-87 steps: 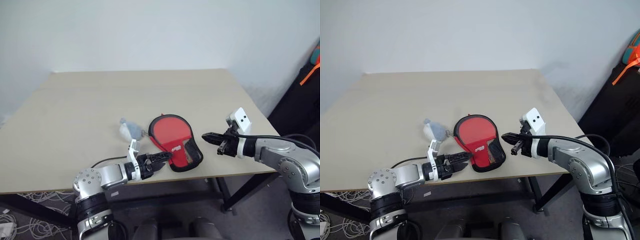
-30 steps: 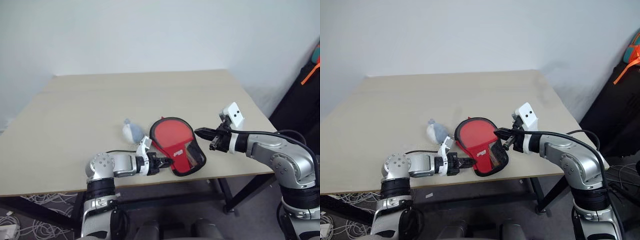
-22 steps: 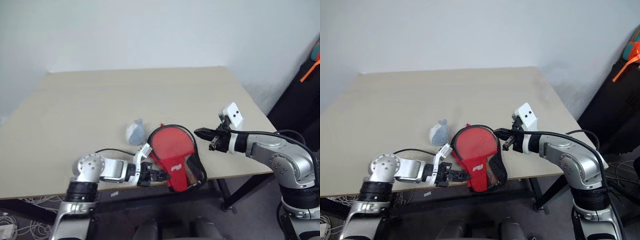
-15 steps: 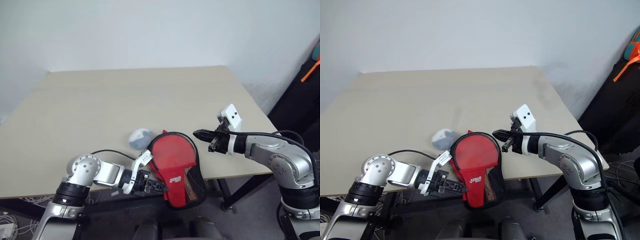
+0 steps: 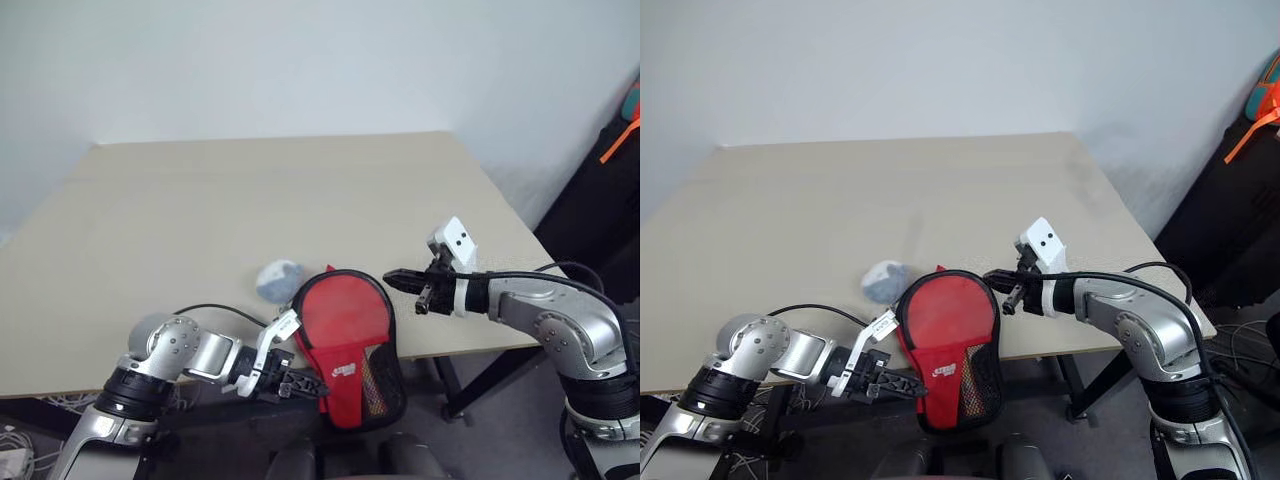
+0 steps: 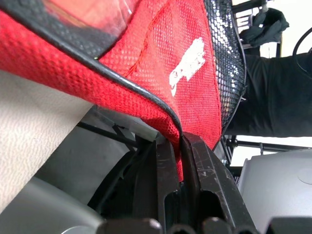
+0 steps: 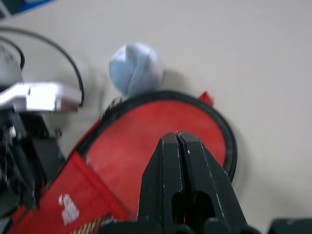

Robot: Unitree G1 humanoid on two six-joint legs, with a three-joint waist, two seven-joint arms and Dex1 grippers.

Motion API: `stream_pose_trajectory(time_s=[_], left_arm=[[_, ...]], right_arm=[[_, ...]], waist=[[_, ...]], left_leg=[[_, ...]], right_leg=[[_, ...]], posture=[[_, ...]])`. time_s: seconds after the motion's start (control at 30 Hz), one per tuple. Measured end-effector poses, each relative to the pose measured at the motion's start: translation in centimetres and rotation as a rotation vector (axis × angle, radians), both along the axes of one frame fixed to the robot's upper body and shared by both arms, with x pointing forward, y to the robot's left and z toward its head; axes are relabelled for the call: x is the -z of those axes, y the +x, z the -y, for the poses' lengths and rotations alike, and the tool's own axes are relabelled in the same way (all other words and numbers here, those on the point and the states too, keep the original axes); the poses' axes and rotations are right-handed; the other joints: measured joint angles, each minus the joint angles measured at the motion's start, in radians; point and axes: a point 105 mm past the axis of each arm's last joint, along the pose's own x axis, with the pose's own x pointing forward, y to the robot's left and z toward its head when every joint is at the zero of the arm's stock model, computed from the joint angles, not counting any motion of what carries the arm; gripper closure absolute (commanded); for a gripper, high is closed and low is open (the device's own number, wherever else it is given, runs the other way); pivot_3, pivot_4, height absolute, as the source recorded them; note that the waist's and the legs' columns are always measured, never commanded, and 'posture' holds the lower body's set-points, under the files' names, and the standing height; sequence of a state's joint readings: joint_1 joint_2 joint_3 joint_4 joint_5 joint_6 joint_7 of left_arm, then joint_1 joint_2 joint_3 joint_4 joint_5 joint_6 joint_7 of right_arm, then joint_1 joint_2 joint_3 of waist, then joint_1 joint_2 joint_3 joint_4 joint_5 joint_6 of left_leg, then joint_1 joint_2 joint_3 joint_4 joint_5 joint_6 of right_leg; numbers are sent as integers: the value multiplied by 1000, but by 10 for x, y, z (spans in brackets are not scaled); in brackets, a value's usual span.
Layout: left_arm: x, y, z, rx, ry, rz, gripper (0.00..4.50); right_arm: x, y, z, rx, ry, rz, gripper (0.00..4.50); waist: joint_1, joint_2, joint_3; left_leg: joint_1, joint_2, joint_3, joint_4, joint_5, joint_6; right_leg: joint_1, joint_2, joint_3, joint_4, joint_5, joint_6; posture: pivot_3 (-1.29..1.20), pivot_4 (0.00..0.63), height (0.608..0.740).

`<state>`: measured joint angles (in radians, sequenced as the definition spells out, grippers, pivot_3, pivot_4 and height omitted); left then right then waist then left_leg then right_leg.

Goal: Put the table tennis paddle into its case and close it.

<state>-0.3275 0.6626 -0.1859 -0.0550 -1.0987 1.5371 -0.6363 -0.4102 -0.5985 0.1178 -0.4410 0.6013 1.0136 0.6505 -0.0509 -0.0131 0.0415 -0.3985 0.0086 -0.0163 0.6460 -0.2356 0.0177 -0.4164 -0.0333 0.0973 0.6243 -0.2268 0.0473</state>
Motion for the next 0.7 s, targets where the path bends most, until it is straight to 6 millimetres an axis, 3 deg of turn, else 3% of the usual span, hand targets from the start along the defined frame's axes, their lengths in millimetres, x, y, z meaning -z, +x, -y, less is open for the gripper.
stream_pose_trajectory(time_s=[0.17,0.37,0.5,0.7], left_arm=[[1,1,0,2,-2,3,4486],[2,2,2,0,0,10,4486],[3,5,0,-13,9,17,3511],[-15,16,-12,-93,-27,48,1454]], right_arm=[[9,-13,8,-118,-95,4,4500],[6,-31,10,-304,-158,53,4500],[3,-32,8,-371,-180,76,4500],[2,-23,8,-367,-188,91,4500]], waist=[[0,0,0],[0,0,1],[0,-2,2],[0,-7,5]], left_leg=[[2,0,0,1,0,0],[4,0,-1,4,0,0],[4,1,-1,7,0,0],[2,2,-1,5,0,0]], right_leg=[[1,0,0,0,0,0],[5,0,-1,0,0,0],[5,-1,-2,0,0,0],[5,-1,-2,1,1,0]], posture=[[0,0,739],[0,0,739],[0,0,739],[0,0,739]])
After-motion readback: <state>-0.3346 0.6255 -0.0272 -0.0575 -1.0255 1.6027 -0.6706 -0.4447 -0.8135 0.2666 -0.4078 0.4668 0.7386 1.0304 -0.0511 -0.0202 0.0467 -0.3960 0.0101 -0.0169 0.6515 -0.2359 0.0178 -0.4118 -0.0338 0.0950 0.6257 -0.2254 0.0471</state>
